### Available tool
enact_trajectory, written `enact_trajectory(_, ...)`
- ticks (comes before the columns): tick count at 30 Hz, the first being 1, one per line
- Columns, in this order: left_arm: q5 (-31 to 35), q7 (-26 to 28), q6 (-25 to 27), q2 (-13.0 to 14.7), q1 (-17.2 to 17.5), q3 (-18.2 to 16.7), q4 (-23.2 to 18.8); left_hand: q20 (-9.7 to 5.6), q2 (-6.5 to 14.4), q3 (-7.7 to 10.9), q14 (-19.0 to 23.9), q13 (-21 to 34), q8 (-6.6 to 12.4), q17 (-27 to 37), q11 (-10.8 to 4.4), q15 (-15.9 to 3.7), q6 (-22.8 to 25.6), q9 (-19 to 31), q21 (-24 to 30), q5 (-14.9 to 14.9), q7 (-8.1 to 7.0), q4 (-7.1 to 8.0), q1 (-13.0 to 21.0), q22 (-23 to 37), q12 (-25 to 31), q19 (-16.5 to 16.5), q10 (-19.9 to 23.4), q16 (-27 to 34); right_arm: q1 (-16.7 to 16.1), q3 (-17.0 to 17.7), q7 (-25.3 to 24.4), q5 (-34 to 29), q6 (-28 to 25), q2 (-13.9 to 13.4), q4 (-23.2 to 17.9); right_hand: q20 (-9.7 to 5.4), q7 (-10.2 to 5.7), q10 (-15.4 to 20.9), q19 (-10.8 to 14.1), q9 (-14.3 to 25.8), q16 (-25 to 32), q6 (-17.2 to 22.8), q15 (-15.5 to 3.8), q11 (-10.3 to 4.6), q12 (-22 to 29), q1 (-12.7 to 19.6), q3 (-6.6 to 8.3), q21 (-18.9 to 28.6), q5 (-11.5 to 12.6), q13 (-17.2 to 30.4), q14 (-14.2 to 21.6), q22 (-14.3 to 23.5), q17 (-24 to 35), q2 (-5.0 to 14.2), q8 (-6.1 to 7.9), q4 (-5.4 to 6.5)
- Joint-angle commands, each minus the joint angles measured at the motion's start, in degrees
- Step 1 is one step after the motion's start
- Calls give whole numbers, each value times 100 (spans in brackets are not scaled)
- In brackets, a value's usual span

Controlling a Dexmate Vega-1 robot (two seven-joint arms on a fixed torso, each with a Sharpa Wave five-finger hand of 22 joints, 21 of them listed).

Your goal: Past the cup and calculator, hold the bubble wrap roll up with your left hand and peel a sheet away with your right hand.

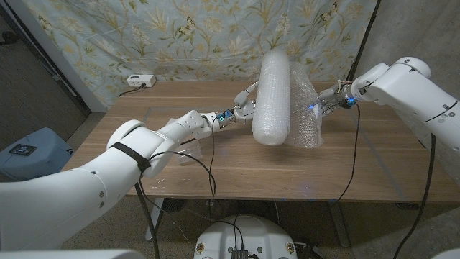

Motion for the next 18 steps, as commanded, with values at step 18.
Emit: enact_trajectory(18,-1,4,-426,-61,-107,-163,439,-1,112,145,-137,-94,12,-9,4,-6,-1144,-3,-184,-28,-20,11,-319,8,-71,113,-27,-35,424,-327,92,-153,-258,83,440,2,41,15,-71,64,-91,42,-65,17,46,71,86,135,39,64,76,4,122,2,-19,17)
